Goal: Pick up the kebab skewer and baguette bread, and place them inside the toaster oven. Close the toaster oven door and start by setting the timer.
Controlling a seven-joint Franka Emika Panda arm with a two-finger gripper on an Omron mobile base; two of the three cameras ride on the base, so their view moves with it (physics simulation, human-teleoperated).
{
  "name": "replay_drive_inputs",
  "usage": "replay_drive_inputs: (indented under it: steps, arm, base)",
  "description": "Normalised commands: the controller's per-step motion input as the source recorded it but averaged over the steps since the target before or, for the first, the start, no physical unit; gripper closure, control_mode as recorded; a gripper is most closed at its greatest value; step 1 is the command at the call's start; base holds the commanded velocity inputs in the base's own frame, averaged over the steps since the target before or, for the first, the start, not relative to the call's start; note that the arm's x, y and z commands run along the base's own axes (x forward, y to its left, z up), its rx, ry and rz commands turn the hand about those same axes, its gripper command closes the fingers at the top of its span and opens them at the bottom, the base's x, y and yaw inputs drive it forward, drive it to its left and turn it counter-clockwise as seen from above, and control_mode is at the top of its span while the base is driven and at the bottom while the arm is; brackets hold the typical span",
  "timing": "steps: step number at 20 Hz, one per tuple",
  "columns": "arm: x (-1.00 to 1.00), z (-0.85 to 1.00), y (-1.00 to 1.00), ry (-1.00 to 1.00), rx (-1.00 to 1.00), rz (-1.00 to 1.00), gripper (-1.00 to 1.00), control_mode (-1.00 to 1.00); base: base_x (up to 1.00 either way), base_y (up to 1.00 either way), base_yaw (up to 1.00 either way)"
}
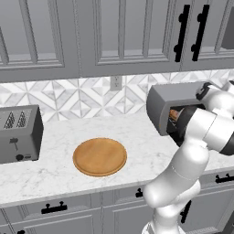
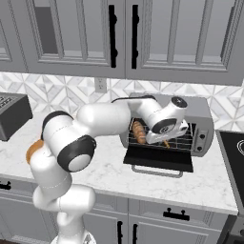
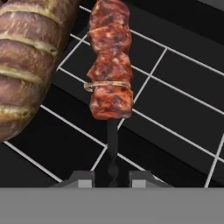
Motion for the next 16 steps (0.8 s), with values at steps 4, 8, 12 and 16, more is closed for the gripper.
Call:
replay_drive_inputs:
  steps: [4,8,12,16]
  arm:
    - [0.00,0.00,0.01,-0.07,0.00,0.00,1.00,-1.00]
    - [0.09,-0.01,0.07,-0.03,-0.01,0.00,-1.00,-1.00]
    - [0.19,-0.06,0.06,0.00,0.00,0.00,-1.00,-1.00]
    - [0.08,-0.01,0.00,0.00,0.00,0.00,-1.00,-1.00]
  base:
    - [0.00,0.00,0.00]
    - [0.00,0.00,0.00]
    - [0.00,0.00,0.00]
    - [0.00,0.00,0.00]
